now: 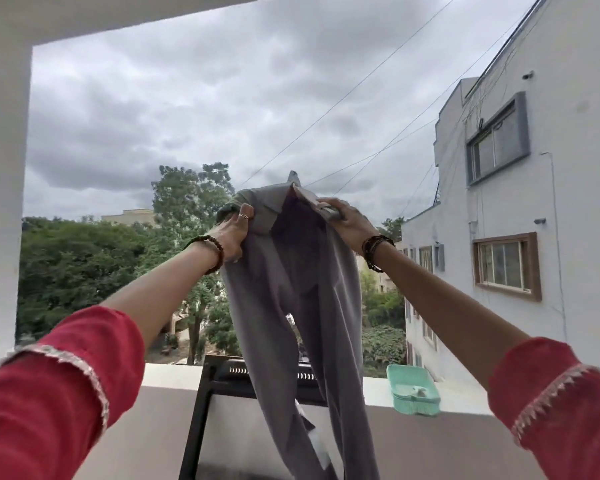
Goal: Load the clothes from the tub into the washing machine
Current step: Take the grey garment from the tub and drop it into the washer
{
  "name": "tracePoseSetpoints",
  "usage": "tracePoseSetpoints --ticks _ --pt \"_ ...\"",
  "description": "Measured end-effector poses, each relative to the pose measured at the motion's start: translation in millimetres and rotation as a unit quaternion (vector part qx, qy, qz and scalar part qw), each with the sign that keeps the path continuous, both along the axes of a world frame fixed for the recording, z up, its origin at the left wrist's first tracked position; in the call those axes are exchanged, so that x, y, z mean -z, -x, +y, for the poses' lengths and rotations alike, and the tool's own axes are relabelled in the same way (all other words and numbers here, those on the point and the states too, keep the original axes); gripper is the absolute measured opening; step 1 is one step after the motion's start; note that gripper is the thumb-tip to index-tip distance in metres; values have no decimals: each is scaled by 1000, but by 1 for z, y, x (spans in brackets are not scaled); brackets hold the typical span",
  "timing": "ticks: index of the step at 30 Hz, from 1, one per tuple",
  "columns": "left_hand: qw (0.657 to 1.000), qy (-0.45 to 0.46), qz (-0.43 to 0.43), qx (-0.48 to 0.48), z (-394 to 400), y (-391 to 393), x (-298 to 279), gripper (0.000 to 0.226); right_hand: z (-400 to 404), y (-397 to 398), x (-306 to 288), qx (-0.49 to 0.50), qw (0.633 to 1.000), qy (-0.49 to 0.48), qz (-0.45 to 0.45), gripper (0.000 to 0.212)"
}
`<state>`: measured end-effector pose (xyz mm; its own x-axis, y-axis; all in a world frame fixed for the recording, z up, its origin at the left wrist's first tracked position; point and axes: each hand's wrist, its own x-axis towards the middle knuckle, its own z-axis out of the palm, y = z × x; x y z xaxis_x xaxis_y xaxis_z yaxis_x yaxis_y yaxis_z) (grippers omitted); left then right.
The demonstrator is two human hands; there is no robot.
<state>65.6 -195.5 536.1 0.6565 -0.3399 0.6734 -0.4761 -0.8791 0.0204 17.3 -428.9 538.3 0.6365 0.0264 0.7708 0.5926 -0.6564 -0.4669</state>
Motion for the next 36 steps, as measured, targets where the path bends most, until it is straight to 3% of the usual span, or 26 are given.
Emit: tracePoseSetpoints --ticks 12,17,19,25,30,33,36 --pt "996 -30 -82 29 77 -35 -70 63 90 -60 -67 -22 992 -108 -69 14" --pt "976 63 -142 151 95 -46 -114 57 110 -56 -110 -95 970 -184 -129 16" --pt "967 115 -123 193 98 -50 -124 55 117 -57 -120 -106 966 -195 -134 18" --pt "913 306 95 252 97 -75 -104 52 148 -74 -99 -148 951 -256 -83 19" --pt "880 332 74 330 111 -75 -132 54 174 -72 -132 -233 915 -310 -114 15" --pt "833 376 98 394 128 -65 -151 43 183 -68 -152 -224 913 -305 -151 21" --pt "838 353 77 409 139 -65 -148 46 188 -66 -154 -219 919 -290 -155 22"
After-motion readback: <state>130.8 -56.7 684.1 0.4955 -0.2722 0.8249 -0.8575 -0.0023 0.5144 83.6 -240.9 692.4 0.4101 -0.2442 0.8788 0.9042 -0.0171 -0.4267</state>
